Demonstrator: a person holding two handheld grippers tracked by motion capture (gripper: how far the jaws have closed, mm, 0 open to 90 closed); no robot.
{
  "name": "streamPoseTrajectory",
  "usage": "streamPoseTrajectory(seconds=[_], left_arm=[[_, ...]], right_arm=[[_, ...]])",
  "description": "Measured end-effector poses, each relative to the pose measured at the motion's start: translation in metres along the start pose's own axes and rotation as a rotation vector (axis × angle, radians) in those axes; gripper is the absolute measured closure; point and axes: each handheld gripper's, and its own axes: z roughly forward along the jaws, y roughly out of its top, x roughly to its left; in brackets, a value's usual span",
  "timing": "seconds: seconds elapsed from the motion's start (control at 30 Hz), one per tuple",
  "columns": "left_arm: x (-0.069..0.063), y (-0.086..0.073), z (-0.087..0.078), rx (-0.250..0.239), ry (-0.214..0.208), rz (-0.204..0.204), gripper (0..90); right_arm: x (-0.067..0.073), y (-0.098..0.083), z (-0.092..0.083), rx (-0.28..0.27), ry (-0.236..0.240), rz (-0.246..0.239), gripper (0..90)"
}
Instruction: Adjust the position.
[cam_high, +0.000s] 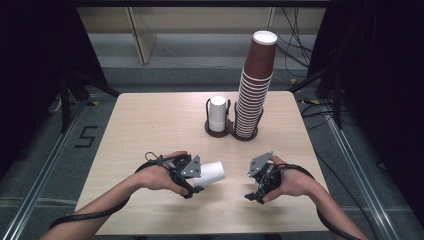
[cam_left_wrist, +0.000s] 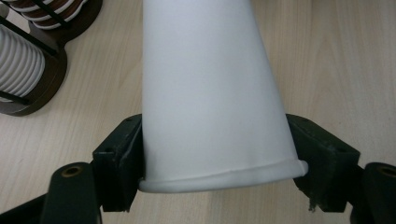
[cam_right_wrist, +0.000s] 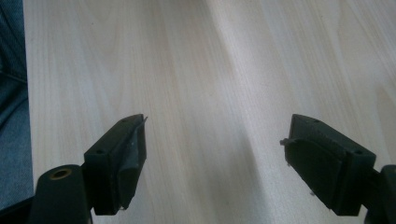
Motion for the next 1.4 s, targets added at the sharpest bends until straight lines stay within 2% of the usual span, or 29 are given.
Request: streamPoseTrajectory(seconds=[0.03,0.1,0.13,0.2,0.23,0.3,0.33,0.37,0.43,0.5,0.53,0.57,0.6,0.63,0.7,0.93,0.97,1.0,1.03,1.1,1.2,1.23,1.27,1.3,1.33,1.4], left_arm=[[0.000,0.001,0.000,0.011,-0.007,0.015,25.2],[-0.001,0.004,0.002,0.028,-0.022,0.038,25.2],[-0.002,0.005,0.003,0.034,-0.028,0.048,25.2],[-0.003,0.008,0.004,0.048,-0.039,0.072,25.2],[-0.004,0.011,0.006,0.062,-0.049,0.091,25.3],[-0.004,0.012,0.006,0.066,-0.054,0.096,25.4],[-0.005,0.013,0.007,0.060,-0.058,0.090,25.6],[-0.005,0.014,0.007,0.063,-0.064,0.097,25.8],[-0.005,0.015,0.008,0.075,-0.079,0.106,25.8],[-0.005,0.017,0.009,0.090,-0.089,0.129,25.9],[-0.005,0.018,0.009,0.095,-0.095,0.132,25.9],[-0.006,0.019,0.009,0.097,-0.099,0.139,25.9],[-0.006,0.019,0.009,0.102,-0.103,0.145,25.9],[-0.006,0.020,0.010,0.105,-0.109,0.148,25.9],[-0.007,0.021,0.011,0.107,-0.111,0.157,26.0],[-0.008,0.027,0.014,0.118,-0.119,0.182,26.0],[-0.008,0.027,0.014,0.116,-0.121,0.184,26.0],[-0.008,0.028,0.015,0.117,-0.121,0.182,26.0],[-0.008,0.028,0.015,0.120,-0.121,0.183,26.0],[-0.008,0.029,0.015,0.121,-0.122,0.186,26.0],[-0.007,0.029,0.016,0.125,-0.126,0.192,26.2],[-0.007,0.030,0.016,0.123,-0.125,0.194,26.3],[-0.007,0.030,0.016,0.123,-0.125,0.194,26.3],[-0.008,0.030,0.016,0.121,-0.125,0.194,26.3],[-0.008,0.030,0.016,0.119,-0.125,0.192,26.3],[-0.008,0.030,0.016,0.119,-0.127,0.193,26.3]], right_arm=[[-0.001,0.002,0.000,0.021,0.009,-0.023,21.3],[0.000,0.003,-0.001,0.035,0.019,-0.010,21.3],[-0.002,0.004,0.000,0.029,0.026,-0.045,21.4],[-0.002,0.006,0.001,0.035,0.035,-0.057,21.6],[-0.002,0.009,0.003,0.044,0.036,-0.087,21.5],[-0.001,0.010,0.003,0.047,0.033,-0.090,21.6],[0.002,0.012,0.003,0.061,0.033,-0.061,21.7],[0.000,0.014,0.005,0.049,0.035,-0.102,21.7],[0.001,0.018,0.005,0.065,0.017,-0.112,21.7],[0.003,0.023,0.006,0.049,0.034,-0.119,21.6],[0.002,0.025,0.006,0.042,0.031,-0.144,21.5],[0.004,0.027,0.006,0.042,0.027,-0.131,21.5],[0.004,0.030,0.006,0.033,0.031,-0.156,21.5],[0.006,0.032,0.007,0.032,0.033,-0.144,21.4],[0.008,0.037,0.007,0.029,0.021,-0.163,21.0],[0.014,0.056,0.010,-0.003,0.049,-0.191,20.9],[0.017,0.056,0.010,0.007,0.048,-0.156,21.0],[0.013,0.060,0.011,-0.011,0.046,-0.221,21.0],[0.016,0.062,0.012,-0.009,0.045,-0.200,21.2],[0.016,0.064,0.013,-0.013,0.045,-0.210,21.3],[0.018,0.066,0.015,-0.005,0.050,-0.193,21.5],[0.016,0.068,0.018,-0.014,0.052,-0.232,22.0],[0.020,0.067,0.018,-0.003,0.053,-0.173,22.2],[0.020,0.067,0.018,-0.003,0.053,-0.173,22.2],[0.017,0.068,0.019,-0.014,0.049,-0.222,22.5],[0.018,0.068,0.020,-0.015,0.050,-0.208,23.4]])
